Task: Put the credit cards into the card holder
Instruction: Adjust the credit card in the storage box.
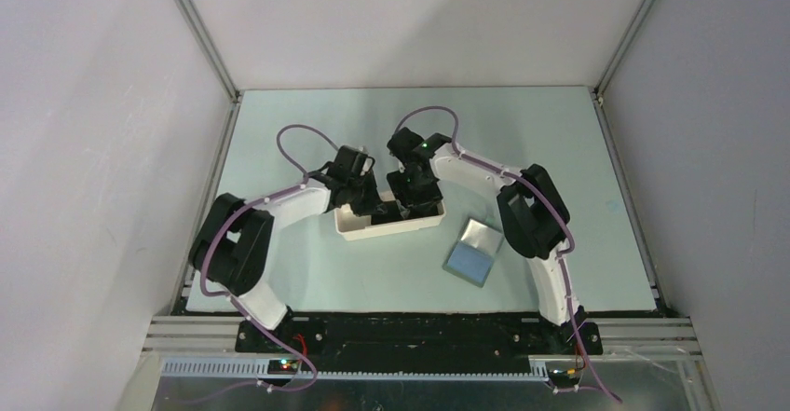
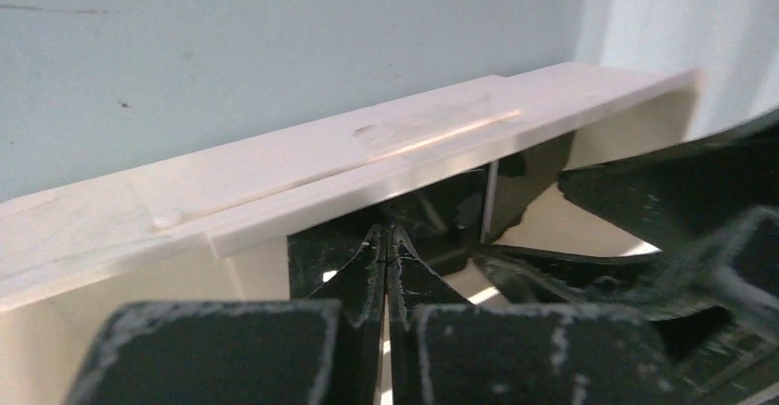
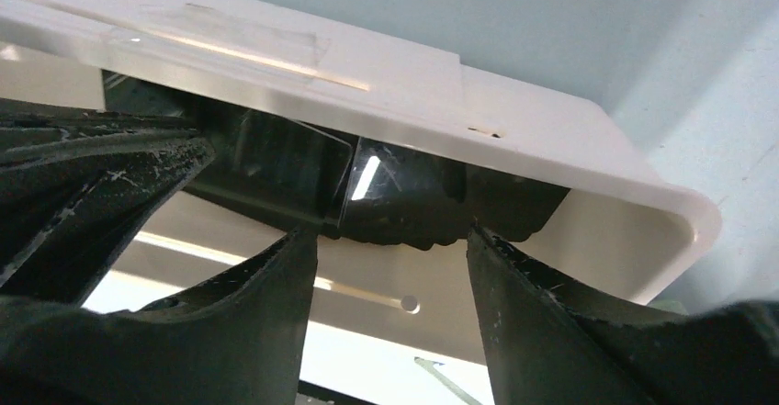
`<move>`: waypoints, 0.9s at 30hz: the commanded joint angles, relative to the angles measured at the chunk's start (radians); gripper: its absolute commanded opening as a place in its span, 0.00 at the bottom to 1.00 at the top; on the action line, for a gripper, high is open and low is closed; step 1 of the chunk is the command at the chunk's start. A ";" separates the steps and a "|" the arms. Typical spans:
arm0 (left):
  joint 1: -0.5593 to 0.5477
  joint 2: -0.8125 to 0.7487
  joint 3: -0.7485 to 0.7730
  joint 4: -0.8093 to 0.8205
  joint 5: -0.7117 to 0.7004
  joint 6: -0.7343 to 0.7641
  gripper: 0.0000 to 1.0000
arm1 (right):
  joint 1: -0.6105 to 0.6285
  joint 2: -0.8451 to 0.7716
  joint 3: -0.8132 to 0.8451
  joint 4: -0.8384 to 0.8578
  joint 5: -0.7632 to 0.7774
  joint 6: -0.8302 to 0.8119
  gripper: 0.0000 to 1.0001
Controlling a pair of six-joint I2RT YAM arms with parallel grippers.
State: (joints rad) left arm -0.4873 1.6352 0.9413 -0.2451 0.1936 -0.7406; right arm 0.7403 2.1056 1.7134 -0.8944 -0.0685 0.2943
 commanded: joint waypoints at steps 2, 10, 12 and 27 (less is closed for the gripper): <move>0.004 0.037 0.007 -0.049 -0.067 -0.021 0.00 | 0.013 0.009 0.053 -0.020 0.132 -0.004 0.60; 0.004 0.076 0.019 -0.107 -0.108 -0.019 0.00 | 0.014 -0.020 0.036 0.022 0.109 0.007 0.65; 0.004 0.079 0.016 -0.109 -0.111 -0.014 0.00 | 0.013 -0.018 0.039 0.027 0.110 0.009 0.71; 0.003 0.114 0.029 -0.112 -0.101 0.009 0.00 | -0.092 -0.163 -0.075 0.134 -0.122 0.058 0.79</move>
State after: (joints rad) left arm -0.4824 1.7020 0.9714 -0.3283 0.1261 -0.7570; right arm 0.7002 2.0460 1.6608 -0.8265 -0.0944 0.3241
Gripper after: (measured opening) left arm 0.003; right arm 0.783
